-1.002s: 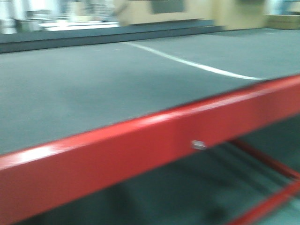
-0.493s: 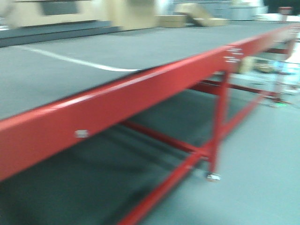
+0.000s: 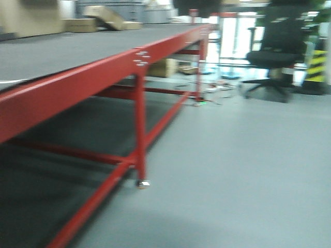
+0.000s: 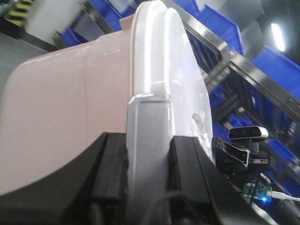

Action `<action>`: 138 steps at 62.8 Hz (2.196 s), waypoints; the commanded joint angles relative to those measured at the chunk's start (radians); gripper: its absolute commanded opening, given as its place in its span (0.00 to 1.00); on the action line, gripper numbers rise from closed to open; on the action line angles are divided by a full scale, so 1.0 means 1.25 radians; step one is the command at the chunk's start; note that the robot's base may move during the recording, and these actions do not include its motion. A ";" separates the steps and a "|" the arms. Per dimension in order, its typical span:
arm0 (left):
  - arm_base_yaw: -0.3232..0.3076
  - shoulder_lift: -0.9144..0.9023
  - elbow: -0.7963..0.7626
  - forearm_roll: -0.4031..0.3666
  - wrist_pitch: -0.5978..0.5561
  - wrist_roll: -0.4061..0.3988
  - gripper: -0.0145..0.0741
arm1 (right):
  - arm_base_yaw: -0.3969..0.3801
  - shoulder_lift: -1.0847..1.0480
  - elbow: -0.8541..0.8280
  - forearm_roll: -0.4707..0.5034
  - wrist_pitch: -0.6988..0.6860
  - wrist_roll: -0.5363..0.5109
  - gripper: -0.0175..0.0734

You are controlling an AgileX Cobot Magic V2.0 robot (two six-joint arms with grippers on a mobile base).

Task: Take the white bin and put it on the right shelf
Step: 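Hold the bin with both grippers while driving away from the table, then drive toward the steel shelf rack holding the bin with both grippers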

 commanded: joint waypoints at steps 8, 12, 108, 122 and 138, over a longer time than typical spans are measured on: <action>-0.045 -0.043 -0.029 -0.061 0.196 0.019 0.02 | 0.027 -0.043 -0.028 0.133 0.126 -0.007 0.25; -0.045 -0.043 -0.029 -0.061 0.196 0.019 0.02 | 0.027 -0.043 -0.028 0.133 0.126 -0.007 0.25; -0.045 -0.043 -0.029 -0.061 0.196 0.019 0.02 | 0.027 -0.043 -0.028 0.133 0.126 -0.007 0.25; -0.045 -0.043 -0.029 -0.061 0.196 0.019 0.02 | 0.027 -0.043 -0.028 0.133 0.126 -0.007 0.25; -0.045 -0.043 -0.029 -0.061 0.196 0.019 0.02 | 0.027 -0.043 -0.028 0.133 0.126 -0.007 0.25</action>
